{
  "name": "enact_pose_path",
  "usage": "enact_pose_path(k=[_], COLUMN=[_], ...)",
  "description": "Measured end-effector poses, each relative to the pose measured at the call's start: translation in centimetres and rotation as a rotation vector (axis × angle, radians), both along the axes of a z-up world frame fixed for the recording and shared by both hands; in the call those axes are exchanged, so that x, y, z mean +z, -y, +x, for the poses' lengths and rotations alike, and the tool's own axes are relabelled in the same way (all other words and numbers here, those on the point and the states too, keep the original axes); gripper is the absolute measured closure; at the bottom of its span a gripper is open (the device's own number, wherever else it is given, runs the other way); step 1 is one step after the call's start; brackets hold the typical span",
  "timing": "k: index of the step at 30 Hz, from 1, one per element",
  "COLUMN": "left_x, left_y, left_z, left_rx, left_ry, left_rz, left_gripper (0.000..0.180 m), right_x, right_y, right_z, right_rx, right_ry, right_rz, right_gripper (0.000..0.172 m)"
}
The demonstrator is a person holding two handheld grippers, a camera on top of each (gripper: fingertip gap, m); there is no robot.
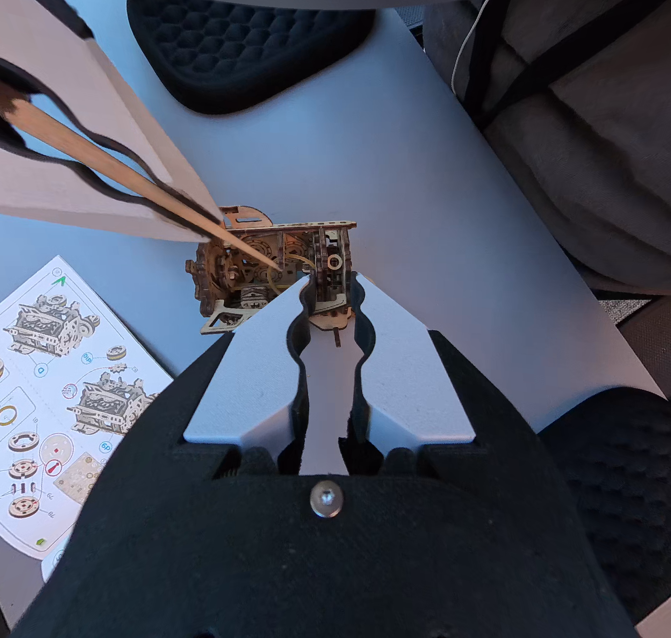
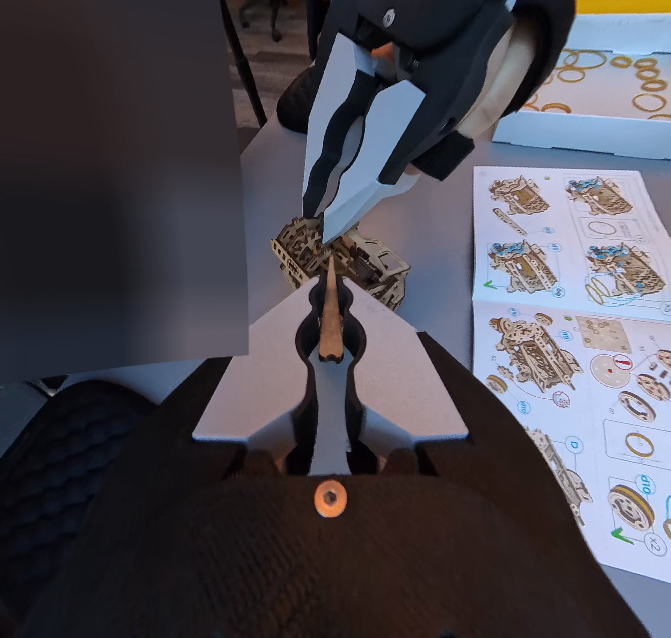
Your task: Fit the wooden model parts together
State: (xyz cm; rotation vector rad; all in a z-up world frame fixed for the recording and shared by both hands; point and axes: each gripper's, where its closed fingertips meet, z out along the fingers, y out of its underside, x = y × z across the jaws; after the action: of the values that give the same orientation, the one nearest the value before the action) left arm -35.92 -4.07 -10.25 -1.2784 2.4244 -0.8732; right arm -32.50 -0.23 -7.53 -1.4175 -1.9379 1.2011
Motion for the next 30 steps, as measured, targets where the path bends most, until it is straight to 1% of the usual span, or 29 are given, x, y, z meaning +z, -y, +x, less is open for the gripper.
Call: enact_pose_path(k=[8,14,19,23,30], left_x=[0.0,0.0,0.0,0.0,0.0], left_y=[0.2,0.2,0.4,0.4,0.4], left_z=[-0.1,-0.2,-0.3,-0.3,-0.4], left_rx=[-0.027,-0.031,-0.044,-0.049,-0.055], left_ry=[-0.011,-0.006,-0.003,-0.003,-0.006], left_rz=[0.010,0.010,0.009,0.008,0.007], left_gripper=[0.164,0.165,0.164,0.164,0.164], right_x=[-1.4,-1.3,-0.9,-0.2,-1.2], right_y=[0.5,0.6,0.1,0.3,0.8], right_z=[-0.9,-0.8,-0.8,-1.0,-0.5], right_rx=[0.056,0.093,0.086,0.098,0.152], right_ry=[0.136,0.177,0.142,0.096,0.158], right_rz=[0.009,-0.047,-0.022,-0.129,-0.196], right_gripper=[0.168,0.168,0.168,0.168,0.168])
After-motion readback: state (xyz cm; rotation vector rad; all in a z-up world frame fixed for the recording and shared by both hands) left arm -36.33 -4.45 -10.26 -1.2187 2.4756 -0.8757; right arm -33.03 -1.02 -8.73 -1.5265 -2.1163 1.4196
